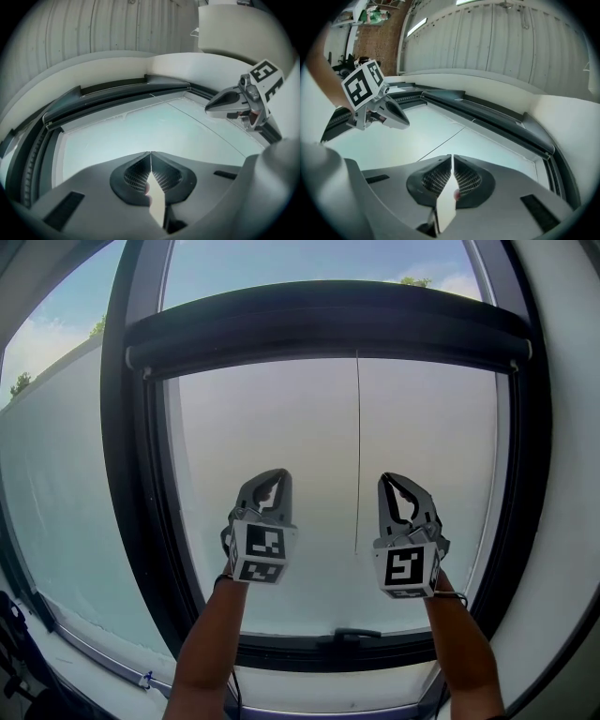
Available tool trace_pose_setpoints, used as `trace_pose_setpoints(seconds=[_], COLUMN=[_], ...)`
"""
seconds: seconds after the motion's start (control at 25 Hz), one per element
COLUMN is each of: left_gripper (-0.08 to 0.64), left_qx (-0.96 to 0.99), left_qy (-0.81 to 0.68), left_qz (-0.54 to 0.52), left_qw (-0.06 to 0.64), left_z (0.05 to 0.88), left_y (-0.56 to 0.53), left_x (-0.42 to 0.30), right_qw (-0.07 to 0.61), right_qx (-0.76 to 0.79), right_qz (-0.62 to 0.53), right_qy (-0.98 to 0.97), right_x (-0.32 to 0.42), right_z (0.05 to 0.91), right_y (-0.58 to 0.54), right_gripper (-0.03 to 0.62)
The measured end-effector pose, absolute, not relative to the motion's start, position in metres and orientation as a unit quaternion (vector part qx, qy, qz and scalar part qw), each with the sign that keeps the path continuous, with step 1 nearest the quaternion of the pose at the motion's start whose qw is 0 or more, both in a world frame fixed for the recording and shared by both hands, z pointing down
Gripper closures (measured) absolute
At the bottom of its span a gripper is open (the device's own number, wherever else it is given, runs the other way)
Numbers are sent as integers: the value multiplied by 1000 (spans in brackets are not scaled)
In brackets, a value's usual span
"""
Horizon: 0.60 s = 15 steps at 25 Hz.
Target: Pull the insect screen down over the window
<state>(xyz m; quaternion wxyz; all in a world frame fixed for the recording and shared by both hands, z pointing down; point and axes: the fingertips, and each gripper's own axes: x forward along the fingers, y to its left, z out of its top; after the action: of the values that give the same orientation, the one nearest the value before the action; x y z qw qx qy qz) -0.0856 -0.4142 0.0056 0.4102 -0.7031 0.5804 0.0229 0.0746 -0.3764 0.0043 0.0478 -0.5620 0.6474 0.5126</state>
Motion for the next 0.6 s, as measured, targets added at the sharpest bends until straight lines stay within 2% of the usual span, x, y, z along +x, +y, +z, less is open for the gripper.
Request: trace_pose_setpoints(seconds=[0.2,0.28,0.4,0.6], left_gripper=[555,499,393,322], left_qx=[-655,-636,-628,-578], left_qy=[565,563,559,568], left_qz=[-55,-89,-125,-175], left_qw=[499,521,528,559], left_z=[-18,-24,-35,-61], left_y=[-411,-412,-412,-409], left_x=[-76,-73,-71,-73], right_qw=[-23,-46,-80,-133], right_qx=[-568,-563,-554,-552], right_qz=[562,585,603,631], right_qy=[600,582,568,528], right_x=[76,75,76,84], right_z=[-18,-27,-37,-55], right_y=[-387,-389,-390,-393], right_gripper=[588,581,497,435])
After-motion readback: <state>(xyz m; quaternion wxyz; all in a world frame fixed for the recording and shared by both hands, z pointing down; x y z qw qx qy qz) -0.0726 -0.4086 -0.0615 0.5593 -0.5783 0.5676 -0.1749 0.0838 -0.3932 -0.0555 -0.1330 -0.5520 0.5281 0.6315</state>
